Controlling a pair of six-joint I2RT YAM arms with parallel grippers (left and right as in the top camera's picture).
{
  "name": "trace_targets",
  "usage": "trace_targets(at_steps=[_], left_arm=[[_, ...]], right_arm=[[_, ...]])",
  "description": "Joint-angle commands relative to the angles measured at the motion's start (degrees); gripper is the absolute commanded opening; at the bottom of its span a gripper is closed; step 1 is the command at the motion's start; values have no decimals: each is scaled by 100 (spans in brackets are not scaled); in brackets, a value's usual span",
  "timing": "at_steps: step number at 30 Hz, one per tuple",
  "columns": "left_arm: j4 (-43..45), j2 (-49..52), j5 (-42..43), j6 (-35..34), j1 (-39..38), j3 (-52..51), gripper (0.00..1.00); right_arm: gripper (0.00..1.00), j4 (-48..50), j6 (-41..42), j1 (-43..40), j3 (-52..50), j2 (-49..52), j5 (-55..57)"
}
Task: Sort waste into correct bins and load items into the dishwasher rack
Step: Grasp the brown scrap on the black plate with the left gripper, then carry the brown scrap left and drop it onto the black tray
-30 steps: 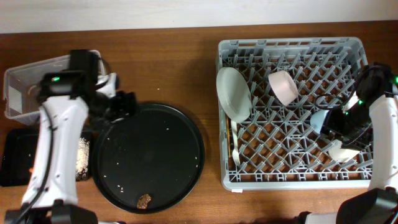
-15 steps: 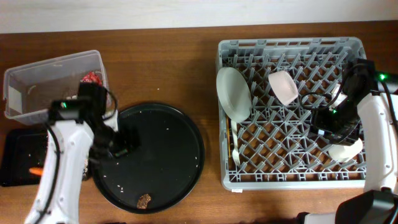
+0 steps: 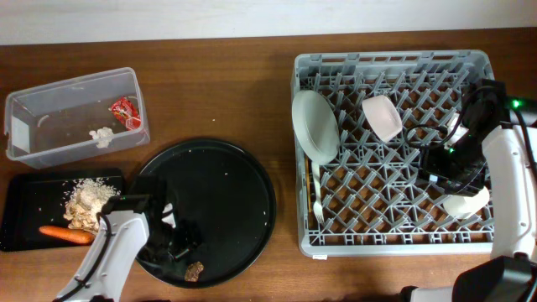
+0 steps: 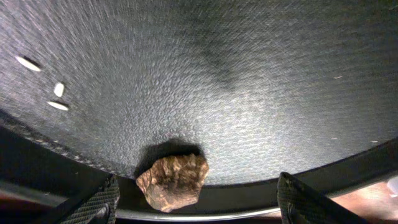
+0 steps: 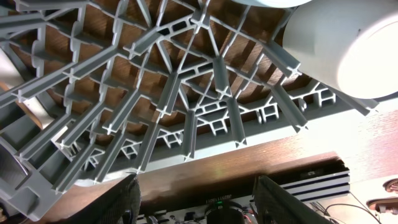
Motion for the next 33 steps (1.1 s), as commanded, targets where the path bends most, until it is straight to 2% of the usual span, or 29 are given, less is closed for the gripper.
trace_targets(at_steps=[1, 4, 6, 10, 15, 17, 23, 26, 27, 28, 30, 33], left_arm=[[192, -50, 166, -201, -22, -315, 80], [518, -50, 162, -195, -24, -474, 73], [638, -50, 162, -133, -63, -479, 72], [802, -50, 160, -68, -404, -481, 64], [680, -50, 92, -79, -844, -483, 63], [581, -50, -181, -267, -968, -483, 63], [455, -50, -315, -264, -1008, -527, 62], [455, -50, -317, -264, -1008, -579, 56], [466, -50, -317, -264, -1008, -608, 47], [455, -50, -315, -264, -1008, -612, 43], [450, -50, -313, -264, -1008, -612, 43], [387, -50, -310, -264, -1008, -612, 34]], right_arm=[[61, -2, -20, 20, 2, -68, -11], [61, -2, -20, 20, 2, -66, -11], [61, -2, -20, 20, 2, -68, -11], [61, -2, -20, 20, 2, -66, -9], [61, -2, -20, 20, 2, -66, -9], [61, -2, -22, 20, 2, -66, -9], [61, -2, -20, 20, 2, -66, -9], [61, -4, -22, 20, 2, -66, -9], [61, -4, -20, 20, 2, -68, -9], [61, -4, -20, 20, 2, -66, -9], [61, -4, -20, 20, 2, -66, -9], [61, -4, -20, 20, 2, -66, -9]])
